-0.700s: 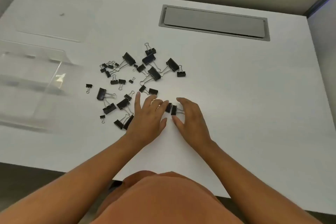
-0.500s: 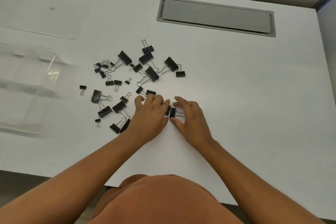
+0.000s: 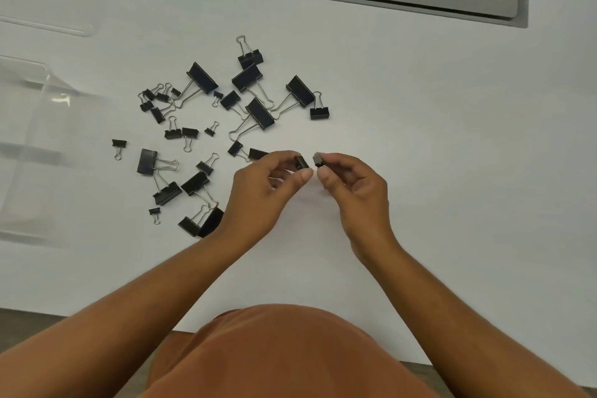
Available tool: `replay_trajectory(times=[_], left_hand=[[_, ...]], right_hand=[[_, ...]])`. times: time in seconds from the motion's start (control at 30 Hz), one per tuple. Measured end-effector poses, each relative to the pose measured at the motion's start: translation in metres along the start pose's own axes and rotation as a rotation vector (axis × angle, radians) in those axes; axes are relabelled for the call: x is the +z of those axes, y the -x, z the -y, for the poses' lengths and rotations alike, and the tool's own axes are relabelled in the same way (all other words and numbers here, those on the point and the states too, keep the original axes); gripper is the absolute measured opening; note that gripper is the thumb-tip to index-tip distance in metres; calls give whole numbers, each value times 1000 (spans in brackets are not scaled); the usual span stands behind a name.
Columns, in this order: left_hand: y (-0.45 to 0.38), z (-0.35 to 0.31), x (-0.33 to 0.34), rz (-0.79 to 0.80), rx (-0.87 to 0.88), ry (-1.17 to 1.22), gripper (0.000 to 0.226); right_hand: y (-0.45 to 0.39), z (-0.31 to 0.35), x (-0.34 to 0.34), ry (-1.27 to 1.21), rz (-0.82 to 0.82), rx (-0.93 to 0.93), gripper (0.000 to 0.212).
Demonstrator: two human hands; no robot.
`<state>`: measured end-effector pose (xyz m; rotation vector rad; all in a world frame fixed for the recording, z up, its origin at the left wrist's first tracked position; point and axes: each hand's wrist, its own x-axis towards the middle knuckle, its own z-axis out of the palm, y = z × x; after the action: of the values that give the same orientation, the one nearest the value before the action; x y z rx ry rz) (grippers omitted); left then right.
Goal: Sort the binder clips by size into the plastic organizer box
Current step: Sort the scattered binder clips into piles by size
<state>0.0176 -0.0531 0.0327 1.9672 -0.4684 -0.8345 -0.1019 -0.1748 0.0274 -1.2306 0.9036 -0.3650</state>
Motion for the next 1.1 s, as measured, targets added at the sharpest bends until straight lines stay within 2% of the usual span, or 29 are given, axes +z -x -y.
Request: replay_trajectory(times=[0.17, 0.33, 0.57, 0.73, 0.87, 0.97, 1.1], left_hand=[[-3, -12, 10, 46, -207, 556, 32], [-7, -11, 10, 56, -269, 735, 36], [-14, 2, 1, 25, -259, 675, 34], [-16, 4, 0, -29, -276, 661, 30], [-15, 1, 1, -19, -307, 680, 31], [-16, 0, 1, -17, -301, 603, 33], [-23, 1, 4, -40, -267, 401, 34]], right_hand=[[-1, 2, 11, -91, -71, 52, 12], [-2, -1, 14, 60, -55, 6, 14], [-10, -1, 9, 344, 57, -90, 27], [-52, 0, 12, 717, -130, -370, 31], [-95, -8, 27, 963, -162, -379, 56], [-109, -14, 33, 1069, -208, -444, 42], [-104, -18, 22, 960, -209, -482, 19]])
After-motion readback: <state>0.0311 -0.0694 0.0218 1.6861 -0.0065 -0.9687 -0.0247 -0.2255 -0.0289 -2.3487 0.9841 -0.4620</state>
